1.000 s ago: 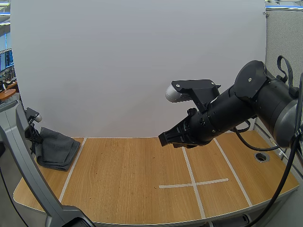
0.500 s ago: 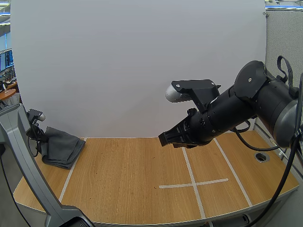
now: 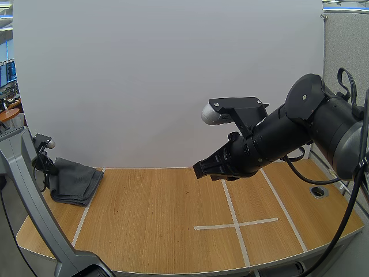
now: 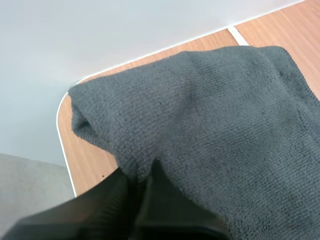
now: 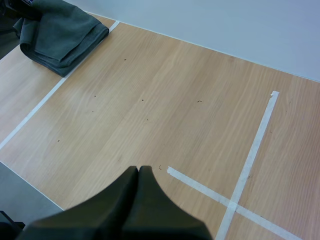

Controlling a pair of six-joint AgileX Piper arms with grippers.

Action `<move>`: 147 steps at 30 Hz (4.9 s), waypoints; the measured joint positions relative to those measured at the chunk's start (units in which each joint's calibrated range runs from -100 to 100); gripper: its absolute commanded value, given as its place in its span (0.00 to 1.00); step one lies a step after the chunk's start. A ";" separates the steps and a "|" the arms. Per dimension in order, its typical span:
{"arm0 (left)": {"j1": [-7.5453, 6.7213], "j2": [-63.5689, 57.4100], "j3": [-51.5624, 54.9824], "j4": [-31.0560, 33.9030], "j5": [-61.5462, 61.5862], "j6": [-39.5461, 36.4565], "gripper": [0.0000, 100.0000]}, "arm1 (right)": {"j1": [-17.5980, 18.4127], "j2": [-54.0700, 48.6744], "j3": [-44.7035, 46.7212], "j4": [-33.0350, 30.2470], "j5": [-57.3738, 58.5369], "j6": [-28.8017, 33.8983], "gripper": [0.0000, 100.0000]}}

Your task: Fold the towel

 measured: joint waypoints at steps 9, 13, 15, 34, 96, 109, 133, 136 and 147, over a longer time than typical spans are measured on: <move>0.00 0.00 0.00 1.14 0.00 0.10 0.00 | 0.00 0.00 0.00 0.00 0.00 0.00 0.00; 0.00 0.00 0.00 1.52 0.00 0.19 0.00 | 0.00 0.00 0.00 0.00 0.00 0.00 0.00; 0.00 0.00 0.00 1.62 0.00 0.19 0.00 | 0.00 0.00 0.00 0.00 0.00 0.00 0.00; -0.08 0.63 -4.10 3.18 0.19 1.52 0.00 | 0.00 0.00 0.00 1.99 0.00 0.00 0.00; 7.26 -21.43 -10.79 -10.70 -0.15 -10.48 1.00 | 0.00 0.00 0.00 2.53 0.00 0.00 0.00; 2.61 -35.56 5.54 -14.14 -0.10 -10.32 1.00 | 0.00 0.00 0.00 2.53 0.00 0.00 0.00; -1.51 -62.81 24.51 -31.29 0.43 -13.17 0.00 | 0.00 0.00 0.15 -11.25 -51.57 22.60 0.00; -1.51 -64.94 27.72 -32.88 0.43 -13.28 0.00 | 0.00 -0.93 0.39 -13.76 -67.39 22.49 0.00; -1.51 -67.79 29.85 -30.27 0.43 -13.28 0.00 | 0.00 -17.75 16.42 -15.76 -106.43 20.08 0.00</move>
